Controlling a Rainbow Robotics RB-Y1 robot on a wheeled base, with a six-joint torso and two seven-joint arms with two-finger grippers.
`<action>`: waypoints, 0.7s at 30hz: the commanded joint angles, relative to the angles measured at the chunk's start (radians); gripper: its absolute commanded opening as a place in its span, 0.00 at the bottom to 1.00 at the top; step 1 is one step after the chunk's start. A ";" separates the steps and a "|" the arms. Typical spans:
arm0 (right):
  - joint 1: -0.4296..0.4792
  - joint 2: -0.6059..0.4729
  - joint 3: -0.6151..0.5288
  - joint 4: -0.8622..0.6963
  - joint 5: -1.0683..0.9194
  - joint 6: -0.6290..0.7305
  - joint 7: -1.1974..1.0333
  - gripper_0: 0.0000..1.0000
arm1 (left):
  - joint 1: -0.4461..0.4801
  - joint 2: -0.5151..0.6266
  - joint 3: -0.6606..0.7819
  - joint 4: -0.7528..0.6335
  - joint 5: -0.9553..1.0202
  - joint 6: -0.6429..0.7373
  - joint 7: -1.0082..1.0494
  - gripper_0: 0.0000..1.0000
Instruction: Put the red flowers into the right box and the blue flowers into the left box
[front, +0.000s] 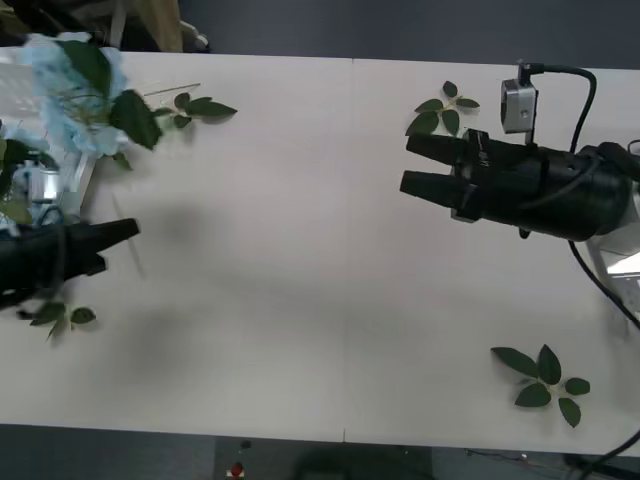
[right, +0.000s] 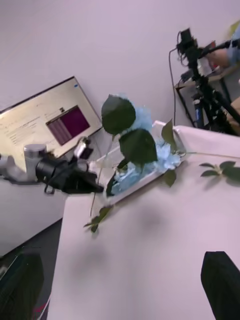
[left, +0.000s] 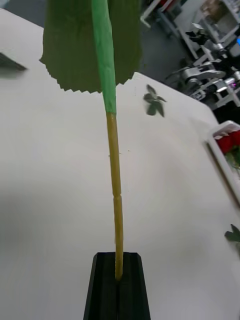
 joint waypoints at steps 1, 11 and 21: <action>-0.009 -0.144 0.066 -0.019 -0.047 0.018 0.031 0.92 | 0.126 0.100 0.189 0.018 0.029 0.060 -0.014 0.00; -0.011 -0.244 0.122 -0.016 -0.003 0.101 0.031 0.93 | 0.169 0.152 0.307 0.373 -0.014 0.121 0.154 0.00; -0.011 -0.230 0.139 -0.015 -0.006 0.144 0.031 0.93 | 0.013 0.119 0.207 0.546 -0.051 0.101 0.174 0.00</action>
